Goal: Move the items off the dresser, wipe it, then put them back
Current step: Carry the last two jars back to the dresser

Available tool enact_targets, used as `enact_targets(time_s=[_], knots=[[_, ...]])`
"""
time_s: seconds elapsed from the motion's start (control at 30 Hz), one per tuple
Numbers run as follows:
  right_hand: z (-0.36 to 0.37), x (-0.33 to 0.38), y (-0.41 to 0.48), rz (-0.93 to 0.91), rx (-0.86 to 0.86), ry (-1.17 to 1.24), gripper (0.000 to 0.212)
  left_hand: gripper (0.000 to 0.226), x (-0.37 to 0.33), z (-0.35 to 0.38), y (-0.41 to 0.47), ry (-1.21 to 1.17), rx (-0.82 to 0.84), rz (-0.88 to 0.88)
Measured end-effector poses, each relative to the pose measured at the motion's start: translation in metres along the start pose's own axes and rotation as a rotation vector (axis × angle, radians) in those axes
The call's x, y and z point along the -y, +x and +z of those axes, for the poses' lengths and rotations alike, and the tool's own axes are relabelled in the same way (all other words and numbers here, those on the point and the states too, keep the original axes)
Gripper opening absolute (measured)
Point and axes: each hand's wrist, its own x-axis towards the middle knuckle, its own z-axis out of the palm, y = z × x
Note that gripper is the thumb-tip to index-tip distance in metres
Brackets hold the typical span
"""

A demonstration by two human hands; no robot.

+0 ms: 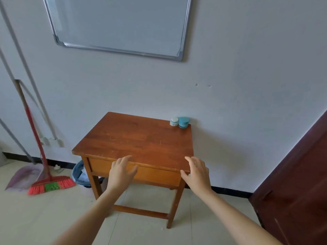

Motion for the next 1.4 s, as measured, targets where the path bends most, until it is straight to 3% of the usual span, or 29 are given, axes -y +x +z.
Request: enact_targets(time_s=[0.4,0.97,1.4], knots=[[0.056,-0.038,0.093,0.286,0.119,0.022,0.05,0.047,0.02,0.073,0.115,0.046,0.218,-0.038],[0.111,-0.136,0.339,0.271,0.108,0.218,0.051,0.048,-0.067,0.195,0.328,0.153,0.258,-0.022],[0.161,-0.153,0.4,0.347,0.091,0.405,0.064,0.062,-0.083,0.266,0.406,0.249,0.419,0.013]])
